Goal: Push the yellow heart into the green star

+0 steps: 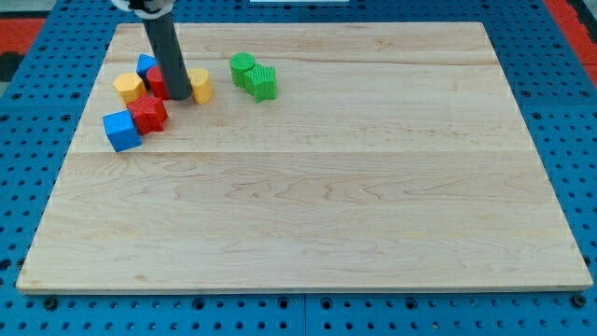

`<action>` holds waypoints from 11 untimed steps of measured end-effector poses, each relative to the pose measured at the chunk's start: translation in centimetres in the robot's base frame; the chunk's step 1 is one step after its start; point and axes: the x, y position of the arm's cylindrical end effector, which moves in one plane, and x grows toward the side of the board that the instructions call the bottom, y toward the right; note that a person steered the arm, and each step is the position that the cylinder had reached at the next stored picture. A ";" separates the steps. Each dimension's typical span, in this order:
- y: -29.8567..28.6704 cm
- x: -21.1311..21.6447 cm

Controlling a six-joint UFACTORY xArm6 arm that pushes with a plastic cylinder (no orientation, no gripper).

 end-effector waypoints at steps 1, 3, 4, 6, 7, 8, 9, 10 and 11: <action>4.1 -0.1; 1.3 -0.9; -0.6 -2.8; 6.9 -3.0; 1.3 -6.3; 0.6 -11.1; 4.1 -11.6; 5.0 -7.5; 10.3 -6.9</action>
